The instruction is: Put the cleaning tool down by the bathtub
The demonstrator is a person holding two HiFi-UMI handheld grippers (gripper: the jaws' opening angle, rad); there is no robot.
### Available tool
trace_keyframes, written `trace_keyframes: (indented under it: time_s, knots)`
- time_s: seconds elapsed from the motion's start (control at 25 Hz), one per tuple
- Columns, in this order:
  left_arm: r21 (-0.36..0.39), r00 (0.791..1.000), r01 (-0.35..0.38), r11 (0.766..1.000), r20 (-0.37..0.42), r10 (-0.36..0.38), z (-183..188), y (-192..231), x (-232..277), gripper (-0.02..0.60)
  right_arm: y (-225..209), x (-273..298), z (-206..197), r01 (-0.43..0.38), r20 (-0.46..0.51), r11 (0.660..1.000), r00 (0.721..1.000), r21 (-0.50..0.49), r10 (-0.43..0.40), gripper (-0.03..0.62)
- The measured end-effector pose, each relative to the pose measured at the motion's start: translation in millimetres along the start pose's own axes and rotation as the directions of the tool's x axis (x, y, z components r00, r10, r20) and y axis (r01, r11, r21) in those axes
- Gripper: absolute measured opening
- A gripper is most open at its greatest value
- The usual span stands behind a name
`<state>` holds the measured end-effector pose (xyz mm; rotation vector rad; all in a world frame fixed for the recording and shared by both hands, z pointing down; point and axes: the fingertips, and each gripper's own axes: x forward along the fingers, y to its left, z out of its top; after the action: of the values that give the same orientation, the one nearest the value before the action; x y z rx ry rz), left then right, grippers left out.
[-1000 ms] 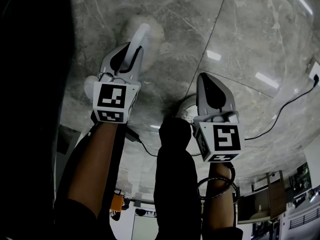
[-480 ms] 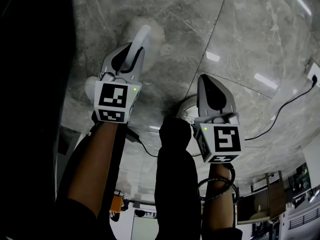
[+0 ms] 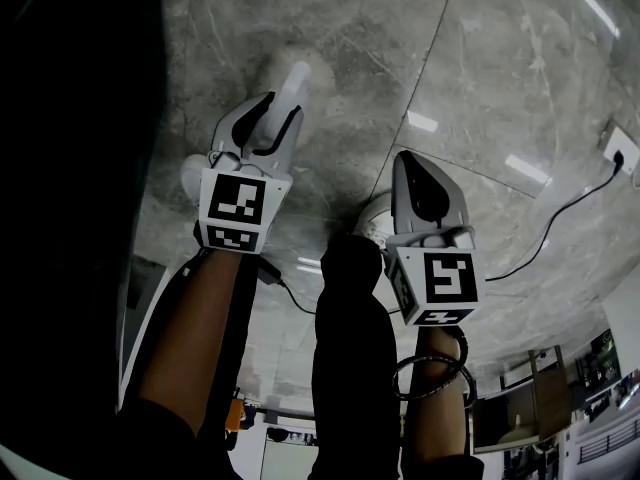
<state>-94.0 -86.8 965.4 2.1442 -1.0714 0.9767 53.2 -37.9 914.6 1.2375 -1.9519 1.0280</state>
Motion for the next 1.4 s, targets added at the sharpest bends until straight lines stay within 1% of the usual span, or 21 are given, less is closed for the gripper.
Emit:
trace_keyframes:
  time_s: [0.16,0.36,0.56,0.72,0.88,1.0,1.2,1.4]
  knots:
    - [0.001,1.0,0.002,1.0,0.007,-0.002,14,-7,-14,0.139,6,-13,12,0.0,0.01,1.0,1.0,-0.008,0.001,0.023]
    - [0.005,1.0,0.002,1.0,0.031,-0.002,40,-15,-30,0.136,13,-30,29,0.003,0.026,1.0,1.0,-0.019,-0.002,0.023]
    - [0.009,0.998,-0.009,1.0,0.059,0.009,69,-18,-54,0.103,21,-52,51,0.009,0.052,1.0,0.999,-0.029,-0.008,0.023]
    - [-0.005,0.997,-0.007,1.0,0.077,0.007,93,-22,-79,0.099,32,-75,72,0.017,0.079,0.999,0.997,-0.034,-0.014,0.023]
    - [0.018,0.995,-0.005,1.0,0.099,0.003,116,-28,-110,0.06,48,-98,89,0.016,0.094,0.999,0.996,-0.041,-0.012,0.023]
    - [0.034,0.993,-0.002,0.999,0.114,-0.001,135,-34,-133,0.056,57,-118,105,0.019,0.113,0.999,0.994,-0.044,-0.014,0.023]
    - [0.043,0.988,-0.011,0.999,0.153,0.005,169,-41,-174,0.029,71,-149,136,0.028,0.153,0.998,0.988,-0.052,-0.019,0.023]
    - [0.006,0.98,-0.03,1.0,0.197,0.028,199,-42,-215,0.018,85,-181,173,0.045,0.206,0.997,0.978,-0.063,-0.031,0.023]
